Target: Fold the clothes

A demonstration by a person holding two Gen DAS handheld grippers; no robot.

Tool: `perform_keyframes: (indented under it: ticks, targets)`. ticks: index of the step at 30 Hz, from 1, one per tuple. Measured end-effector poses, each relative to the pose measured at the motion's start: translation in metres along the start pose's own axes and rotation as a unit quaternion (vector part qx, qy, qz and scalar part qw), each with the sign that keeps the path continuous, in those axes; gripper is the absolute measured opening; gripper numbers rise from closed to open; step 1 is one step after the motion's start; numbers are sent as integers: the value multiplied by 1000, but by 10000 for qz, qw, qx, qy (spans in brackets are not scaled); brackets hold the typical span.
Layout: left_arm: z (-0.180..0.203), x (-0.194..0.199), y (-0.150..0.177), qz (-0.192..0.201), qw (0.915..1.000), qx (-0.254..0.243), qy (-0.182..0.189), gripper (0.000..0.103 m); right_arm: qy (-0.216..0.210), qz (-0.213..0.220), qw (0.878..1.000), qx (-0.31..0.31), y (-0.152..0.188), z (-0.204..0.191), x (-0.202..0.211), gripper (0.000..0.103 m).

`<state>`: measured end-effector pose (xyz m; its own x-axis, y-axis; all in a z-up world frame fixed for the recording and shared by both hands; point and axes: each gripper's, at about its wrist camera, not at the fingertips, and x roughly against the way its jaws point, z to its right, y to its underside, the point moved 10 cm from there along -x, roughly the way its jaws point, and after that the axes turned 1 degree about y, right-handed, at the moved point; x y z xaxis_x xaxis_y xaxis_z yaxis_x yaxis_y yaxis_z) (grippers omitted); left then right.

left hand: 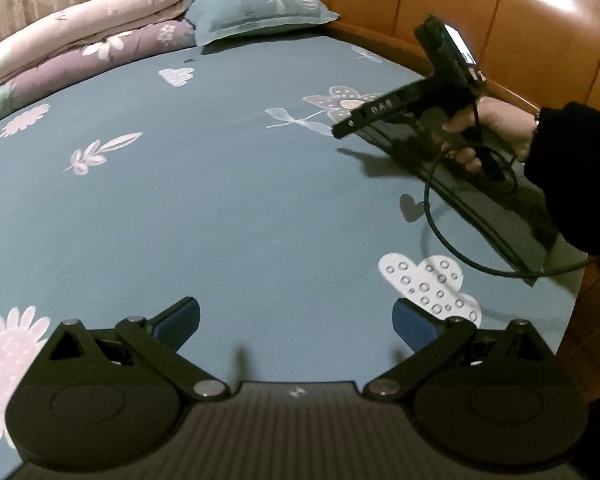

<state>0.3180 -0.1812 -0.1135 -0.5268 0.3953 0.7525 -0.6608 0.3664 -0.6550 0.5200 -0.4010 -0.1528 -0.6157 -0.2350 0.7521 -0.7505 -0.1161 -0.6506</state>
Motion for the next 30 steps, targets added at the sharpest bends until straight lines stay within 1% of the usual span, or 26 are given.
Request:
perform_keyframes:
  ticks: [3,6,9,11,13,15,17,18,21,23,25,27,30]
  targets:
    - [-10,11,-1,184,9997,147,-54,102,142,-56,9999,33,0,-4,20,103]
    - [-18,18,1,291,9992,269,-62,102,440,50,9990,-21,10,-7,58,103]
    - [-26,21,6,300,9991,291,-49,102,685,60,9969,-395,37,-7,84,103]
    - [-31,20,9,286,9992,266,-63,102,798,55,9950,-596,56,-7,92,103]
    - [-36,17,11,260,9993,257,30,102,824,-88,9944,-662,75,-10,91,103]
    - [-38,16,11,260,9993,218,175,102,865,-187,9933,-742,86,-12,91,103]
    - [-40,16,9,288,9991,104,289,102,960,-200,9908,-928,90,-15,102,103]
    - [-40,17,7,336,9989,17,331,102,999,-129,9893,-1058,92,-18,113,103]
    - [-38,22,2,489,9972,-250,498,102,1261,62,9817,-1429,102,-24,147,103]
    - [-36,25,0,594,9949,-462,666,102,1515,-11,9737,-1699,118,-25,154,103]
    - [-34,25,-1,633,9927,-665,778,102,1616,-79,9652,-2053,133,-26,152,103]
    - [-33,26,-2,652,9910,-754,898,102,1677,-128,9567,-2376,145,-28,147,103]
    - [-32,33,-3,740,9879,-927,1000,102,1828,-207,9461,-2665,154,-31,141,103]
